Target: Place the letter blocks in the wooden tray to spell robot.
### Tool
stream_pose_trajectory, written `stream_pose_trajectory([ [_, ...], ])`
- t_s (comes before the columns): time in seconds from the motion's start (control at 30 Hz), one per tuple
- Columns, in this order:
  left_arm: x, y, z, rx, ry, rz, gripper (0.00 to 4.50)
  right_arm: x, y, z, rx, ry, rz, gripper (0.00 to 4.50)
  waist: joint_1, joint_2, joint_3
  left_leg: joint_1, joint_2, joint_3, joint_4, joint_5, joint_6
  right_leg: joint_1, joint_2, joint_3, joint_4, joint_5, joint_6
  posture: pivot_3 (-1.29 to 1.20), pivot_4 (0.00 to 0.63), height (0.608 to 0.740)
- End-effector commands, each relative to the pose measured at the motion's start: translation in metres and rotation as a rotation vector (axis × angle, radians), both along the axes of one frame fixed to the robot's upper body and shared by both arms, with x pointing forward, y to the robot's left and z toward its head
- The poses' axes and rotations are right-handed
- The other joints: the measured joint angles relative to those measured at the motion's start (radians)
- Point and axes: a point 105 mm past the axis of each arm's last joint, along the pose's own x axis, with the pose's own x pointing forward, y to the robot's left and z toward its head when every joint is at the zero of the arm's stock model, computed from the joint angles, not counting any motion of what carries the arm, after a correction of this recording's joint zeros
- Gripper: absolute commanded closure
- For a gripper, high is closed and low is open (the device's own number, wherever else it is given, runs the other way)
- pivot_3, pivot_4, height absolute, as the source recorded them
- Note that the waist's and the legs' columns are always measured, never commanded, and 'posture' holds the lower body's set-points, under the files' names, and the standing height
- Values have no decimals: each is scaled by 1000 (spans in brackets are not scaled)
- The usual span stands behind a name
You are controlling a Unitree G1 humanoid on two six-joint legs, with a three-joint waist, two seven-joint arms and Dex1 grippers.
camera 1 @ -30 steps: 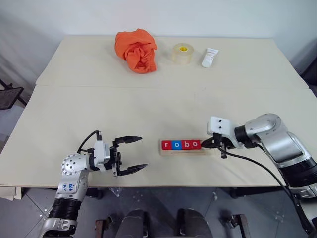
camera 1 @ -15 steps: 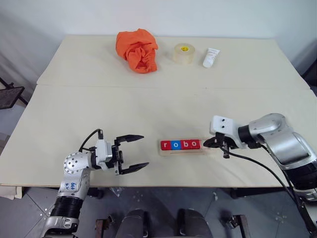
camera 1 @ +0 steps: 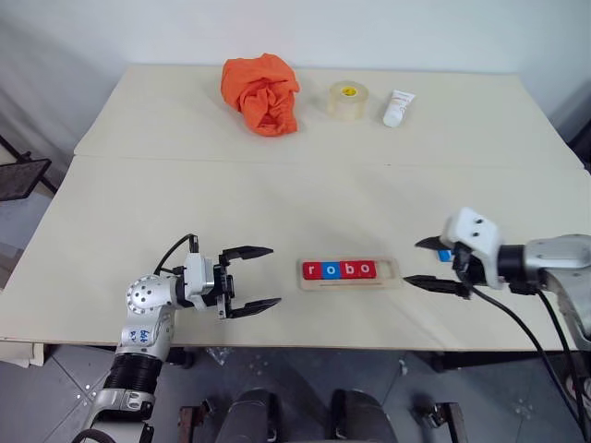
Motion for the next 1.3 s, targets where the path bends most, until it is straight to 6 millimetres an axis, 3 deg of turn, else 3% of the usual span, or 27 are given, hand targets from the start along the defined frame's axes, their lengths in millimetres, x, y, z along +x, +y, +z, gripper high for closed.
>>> stream_pose_trajectory([
  [0.03,1,2,3,-3,-23,-6,0,-11,-25,17,4,-62,-111,32,2,0,0,0,0,0,0,0,0,0,0,0,0,0,0,0,150,740],
  [0.17,3,3,3,2,-19,-16,0,-40,-63,8,40,-40,-287,32,4,0,0,0,0,0,0,0,0,1,0,0,0,0,0,0,150,740],
  [0.33,7,2,3,4,-18,-32,0,-70,-90,-5,90,-3,-407,32,-1,0,0,2,0,1,0,0,0,2,0,1,-1,0,0,0,150,740],
  [0.47,10,2,4,7,-20,-42,0,-75,-99,-11,114,-12,-465,32,-4,0,0,2,0,2,0,0,0,2,0,2,-1,0,0,0,150,740],
  [0.63,10,3,6,9,-25,-44,0,-60,-91,-11,163,-45,-471,32,-6,0,0,3,1,3,0,0,0,2,1,3,-1,0,0,0,150,740],
  [0.9,7,11,7,20,-36,-9,0,-8,-73,-25,287,-104,-540,32,-5,0,0,3,0,2,0,0,0,2,1,2,-1,0,0,0,150,740],
  [1.07,1,14,7,19,-40,11,0,19,-75,-40,297,-124,-622,32,-4,0,0,2,0,1,1,0,0,2,0,2,0,0,0,0,150,740],
  [1.3,-5,17,6,19,-37,42,0,35,-65,-54,332,-120,-648,32,-7,0,0,2,0,2,0,0,0,1,0,2,0,0,0,0,150,740],
])
